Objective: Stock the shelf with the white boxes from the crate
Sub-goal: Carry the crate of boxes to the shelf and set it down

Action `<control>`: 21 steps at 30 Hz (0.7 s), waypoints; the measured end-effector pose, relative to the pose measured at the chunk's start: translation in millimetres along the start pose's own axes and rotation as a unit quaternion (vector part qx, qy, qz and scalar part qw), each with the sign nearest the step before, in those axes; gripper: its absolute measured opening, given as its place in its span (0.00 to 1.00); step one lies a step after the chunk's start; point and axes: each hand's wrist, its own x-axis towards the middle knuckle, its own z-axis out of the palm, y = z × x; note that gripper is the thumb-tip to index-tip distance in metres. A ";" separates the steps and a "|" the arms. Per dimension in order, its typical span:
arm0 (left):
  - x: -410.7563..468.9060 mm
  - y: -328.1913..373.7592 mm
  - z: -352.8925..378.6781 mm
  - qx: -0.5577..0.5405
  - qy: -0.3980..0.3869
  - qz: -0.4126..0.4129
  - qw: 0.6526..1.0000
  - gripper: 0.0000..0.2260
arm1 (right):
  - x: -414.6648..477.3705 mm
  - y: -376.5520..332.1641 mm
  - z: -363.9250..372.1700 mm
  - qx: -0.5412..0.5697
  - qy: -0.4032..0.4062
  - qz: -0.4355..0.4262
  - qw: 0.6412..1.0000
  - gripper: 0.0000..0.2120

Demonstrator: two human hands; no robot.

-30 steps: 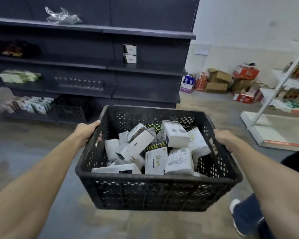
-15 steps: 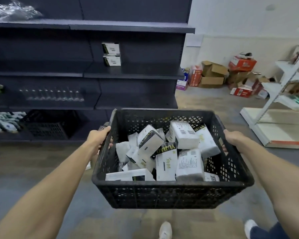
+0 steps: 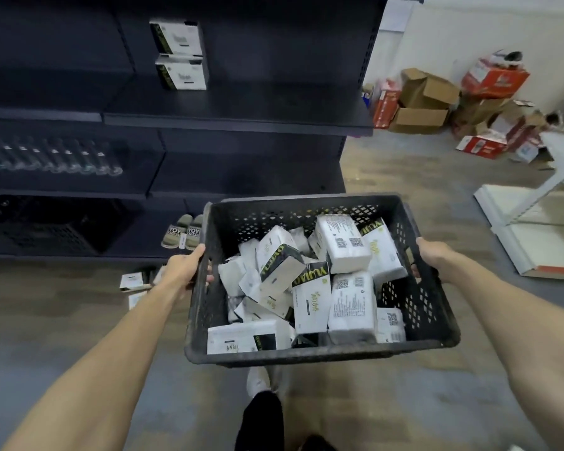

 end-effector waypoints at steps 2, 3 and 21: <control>38.2 3.7 9.1 -0.003 -0.008 -0.017 1.000 0.23 | 28.9 -16.9 11.0 -0.007 -0.006 0.013 1.000 0.24; 55.7 5.3 14.1 -0.003 -0.011 -0.025 1.000 0.23 | 44.0 -23.8 15.8 -0.011 -0.005 0.018 1.000 0.24; 240.3 -16.6 106.4 0.041 0.007 -0.096 0.994 0.22 | 269.0 -55.5 105.3 -0.059 -0.065 0.063 0.994 0.28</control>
